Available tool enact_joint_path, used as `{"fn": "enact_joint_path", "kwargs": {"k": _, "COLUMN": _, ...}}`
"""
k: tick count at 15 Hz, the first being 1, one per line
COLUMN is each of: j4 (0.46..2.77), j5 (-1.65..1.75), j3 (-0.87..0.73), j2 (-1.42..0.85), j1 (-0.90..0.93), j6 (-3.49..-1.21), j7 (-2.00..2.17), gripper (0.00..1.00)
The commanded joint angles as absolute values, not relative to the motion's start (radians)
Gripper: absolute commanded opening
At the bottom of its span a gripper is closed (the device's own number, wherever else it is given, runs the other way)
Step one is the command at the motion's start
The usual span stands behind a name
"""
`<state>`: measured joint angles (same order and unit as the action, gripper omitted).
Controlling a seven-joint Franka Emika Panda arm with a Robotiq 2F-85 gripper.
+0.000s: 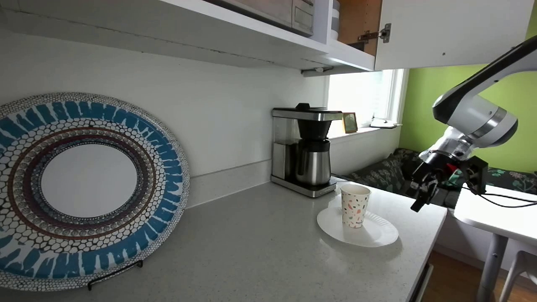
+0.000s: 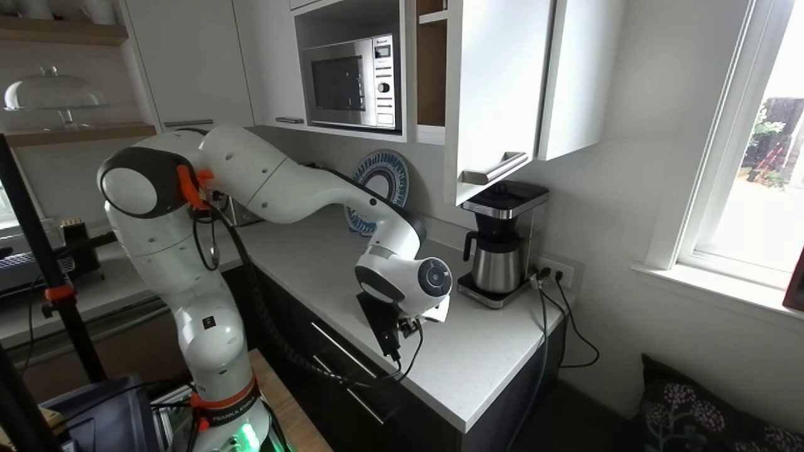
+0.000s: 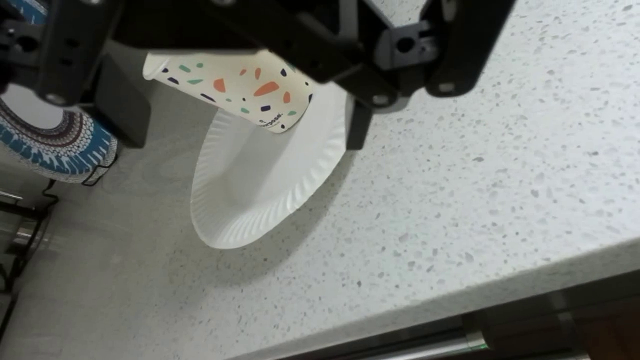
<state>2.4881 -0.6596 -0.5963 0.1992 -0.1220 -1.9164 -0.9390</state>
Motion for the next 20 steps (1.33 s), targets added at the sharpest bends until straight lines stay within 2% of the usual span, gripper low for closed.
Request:
{"fn": "enact_joint_path", "kwargs": {"k": 1, "j4": 2.441, "j5": -0.773, "j3": -0.551, "j2": 0.096, "j1": -0.179, "j6": -1.905, "j7": -1.001, "gripper": 1.00}}
{"fn": "enact_joint_path", "kwargs": {"k": 7, "j4": 2.364, "j5": -0.922, "j3": -0.472, "j2": -0.044, "j1": -0.254, "j6": -1.892, "j7": -1.032, "gripper": 1.00}}
{"fn": "enact_joint_path", "kwargs": {"k": 20, "j4": 2.187, "j5": -0.952, "j3": -0.332, "j2": -0.245, "j1": -0.341, "j6": -1.836, "j7": -1.018, "gripper": 1.00}}
